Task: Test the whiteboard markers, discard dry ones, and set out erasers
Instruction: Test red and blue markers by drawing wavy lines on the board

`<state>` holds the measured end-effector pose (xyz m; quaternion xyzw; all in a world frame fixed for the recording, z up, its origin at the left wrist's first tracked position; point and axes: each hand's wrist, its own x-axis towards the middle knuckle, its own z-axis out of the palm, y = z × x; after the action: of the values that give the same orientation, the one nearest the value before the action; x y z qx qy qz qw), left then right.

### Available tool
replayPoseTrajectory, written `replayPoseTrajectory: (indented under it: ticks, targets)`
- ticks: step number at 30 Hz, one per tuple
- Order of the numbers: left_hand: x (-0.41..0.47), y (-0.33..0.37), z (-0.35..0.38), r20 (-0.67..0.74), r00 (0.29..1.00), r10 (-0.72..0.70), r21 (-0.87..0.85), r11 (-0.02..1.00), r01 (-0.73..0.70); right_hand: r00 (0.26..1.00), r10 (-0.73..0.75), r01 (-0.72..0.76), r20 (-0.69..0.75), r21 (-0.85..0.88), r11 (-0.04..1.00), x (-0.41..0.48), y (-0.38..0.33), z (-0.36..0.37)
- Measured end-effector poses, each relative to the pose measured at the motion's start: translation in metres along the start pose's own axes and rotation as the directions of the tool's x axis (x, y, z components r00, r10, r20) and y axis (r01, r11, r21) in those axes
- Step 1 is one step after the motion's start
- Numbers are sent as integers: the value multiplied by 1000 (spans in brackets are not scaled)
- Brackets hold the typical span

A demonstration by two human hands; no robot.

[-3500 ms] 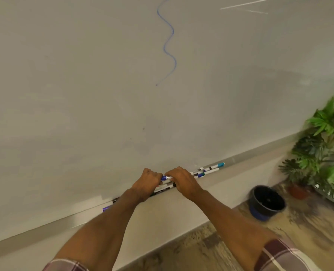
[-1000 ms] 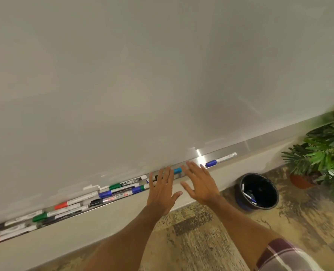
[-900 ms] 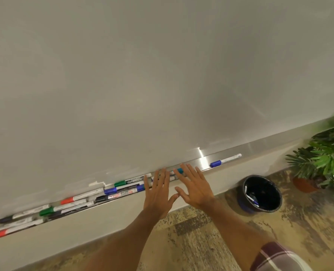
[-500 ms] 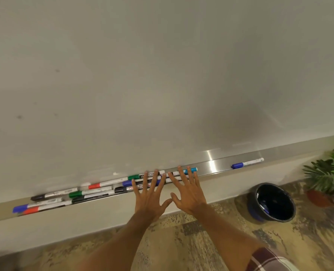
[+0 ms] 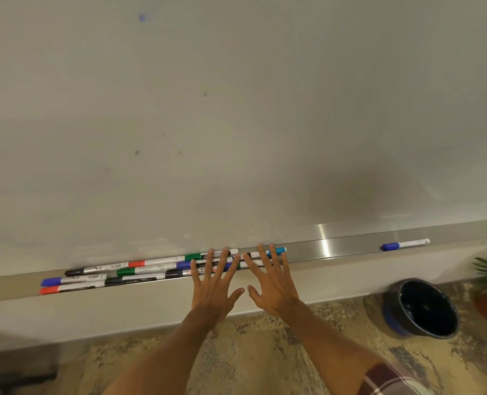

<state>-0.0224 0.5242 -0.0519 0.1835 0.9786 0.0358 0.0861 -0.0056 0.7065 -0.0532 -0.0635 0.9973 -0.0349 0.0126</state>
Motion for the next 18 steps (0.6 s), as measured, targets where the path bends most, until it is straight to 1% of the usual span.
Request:
replayPoseTrajectory:
  ticks: [4, 10, 13, 15, 18]
  targets:
    - [-8, -24, -2, -12, 1000, 23, -5, 1000, -23, 998, 46, -46, 37, 11, 999, 2, -28, -4]
    - [-29, -59, -18, -54, 998, 31, 1, 1000, -31, 991, 135, -134, -16, 48, 990, 1, -76, -16]
    - [-43, -89, -27, -49, 998, 26, -7, 1000, -26, 992, 121, -119, -27, 52, 992, 0, -111, -24]
    - [-54, -113, -32, -20, 1000, -8, -12, 1000, 8, 994, 106, -105, -20, 62, 993, 1, -138, -27]
    - [-74, -152, -45, -39, 998, -42, 13, 999, 43, 995, 93, -92, -19, 61, 994, 4, -181, -29]
